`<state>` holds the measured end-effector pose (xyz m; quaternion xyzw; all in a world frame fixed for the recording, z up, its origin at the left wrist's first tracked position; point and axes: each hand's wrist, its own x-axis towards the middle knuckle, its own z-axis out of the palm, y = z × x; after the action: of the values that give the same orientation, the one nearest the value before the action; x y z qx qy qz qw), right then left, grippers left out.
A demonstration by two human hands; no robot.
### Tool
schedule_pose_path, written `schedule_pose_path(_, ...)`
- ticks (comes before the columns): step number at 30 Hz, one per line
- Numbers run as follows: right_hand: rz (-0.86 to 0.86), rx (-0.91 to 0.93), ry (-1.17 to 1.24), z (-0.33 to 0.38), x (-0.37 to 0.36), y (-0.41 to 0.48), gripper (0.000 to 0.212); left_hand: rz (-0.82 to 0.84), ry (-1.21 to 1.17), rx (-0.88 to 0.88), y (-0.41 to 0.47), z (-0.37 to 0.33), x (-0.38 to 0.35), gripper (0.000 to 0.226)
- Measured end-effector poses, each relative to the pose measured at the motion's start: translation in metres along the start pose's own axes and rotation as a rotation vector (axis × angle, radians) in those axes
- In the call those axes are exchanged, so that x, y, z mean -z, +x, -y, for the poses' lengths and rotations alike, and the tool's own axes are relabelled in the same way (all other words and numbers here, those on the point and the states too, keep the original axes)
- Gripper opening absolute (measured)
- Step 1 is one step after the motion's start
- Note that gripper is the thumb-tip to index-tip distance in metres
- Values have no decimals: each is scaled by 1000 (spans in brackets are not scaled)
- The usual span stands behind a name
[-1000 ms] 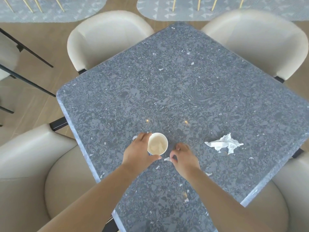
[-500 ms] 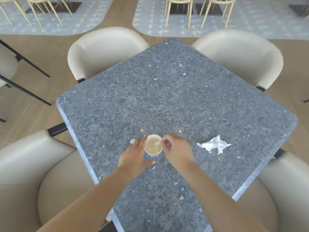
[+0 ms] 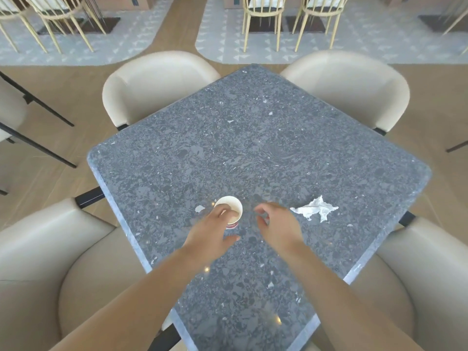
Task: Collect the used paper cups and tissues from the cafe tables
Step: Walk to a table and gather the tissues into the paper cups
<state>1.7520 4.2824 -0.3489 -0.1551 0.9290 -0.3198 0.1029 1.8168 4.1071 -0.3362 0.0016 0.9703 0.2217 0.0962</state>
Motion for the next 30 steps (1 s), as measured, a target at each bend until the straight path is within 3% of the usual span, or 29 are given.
schedule_pose_path(8, -76, -174, -36, -65, 37, -24, 22, 58, 30, -155, 38, -50, -31, 40)
schedule_pose_path(16, -40, -197, -103, -123, 53, -16, 28, 188, 102, -177, 92, -90, -70, 40)
schedule_pose_path(26, 20, -241, -181, -172, 39, 15, 43, 246, 184, -196, 153, -108, -109, 53)
schedule_pose_path(30, 64, -215, -206, -178, 31, 14, 35, 313, 245, -230, 157, -108, -117, 37)
